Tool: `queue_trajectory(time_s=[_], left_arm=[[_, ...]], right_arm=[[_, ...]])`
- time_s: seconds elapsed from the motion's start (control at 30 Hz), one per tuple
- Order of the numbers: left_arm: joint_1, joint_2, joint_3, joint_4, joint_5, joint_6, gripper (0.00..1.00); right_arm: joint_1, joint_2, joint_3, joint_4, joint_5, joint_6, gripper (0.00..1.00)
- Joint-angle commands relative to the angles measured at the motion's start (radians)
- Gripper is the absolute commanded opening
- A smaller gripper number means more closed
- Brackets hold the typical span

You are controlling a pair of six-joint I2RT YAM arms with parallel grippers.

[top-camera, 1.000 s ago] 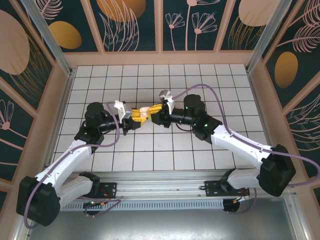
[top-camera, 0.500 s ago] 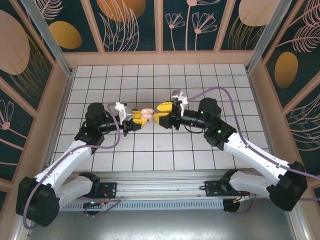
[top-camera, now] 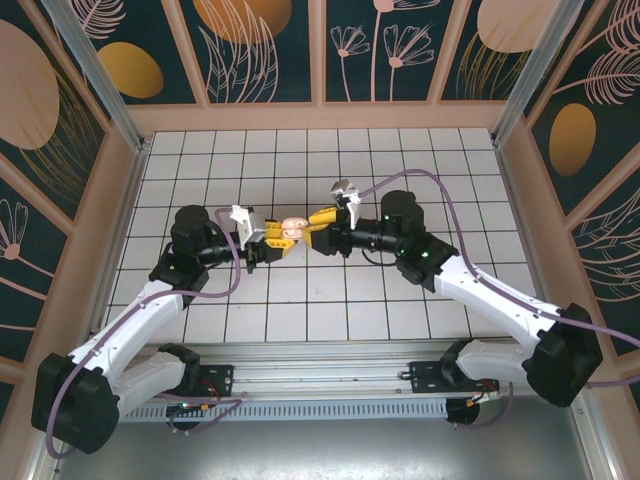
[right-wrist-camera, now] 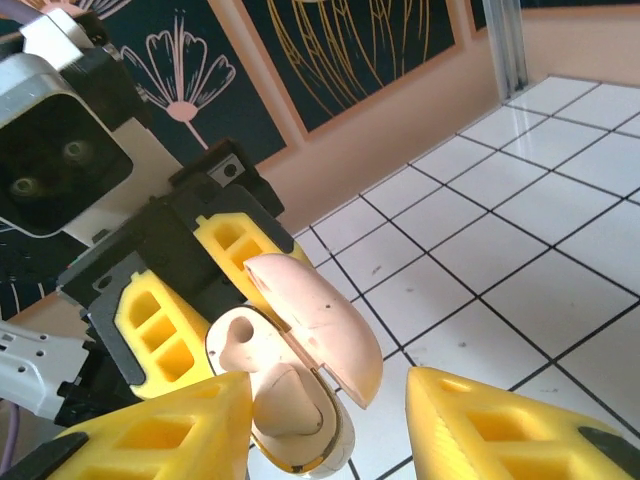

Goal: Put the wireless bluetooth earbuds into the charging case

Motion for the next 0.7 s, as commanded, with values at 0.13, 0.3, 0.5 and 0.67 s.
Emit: queue_trajectory(time_s=[0.13, 0.3, 0.5, 0.67], left_arm=[[-0.003, -0.004, 0.017, 0.02, -0.045, -0.03, 0.24], [-0.002, 0.043, 0.012, 0.053, -0.13, -0.121, 0.22], [0.062, 0.135, 0.034, 0.069, -0.211, -0.258, 0.21], [0.128, 0.153, 0.012, 0.123, -0.273, -0.389, 0.22]], right_arm=[[0.008, -0.005, 0.06, -0.087, 0.123, 0.011, 0.44], [-0.022, -0.012, 0.092, -0.156, 0.258, 0.15, 0.45], [-0.029, 0.078, 0.234, -0.387, 0.465, 0.244, 0.44], [-0.055, 0.185, 0.286, -0.512, 0.498, 0.3, 0.44]])
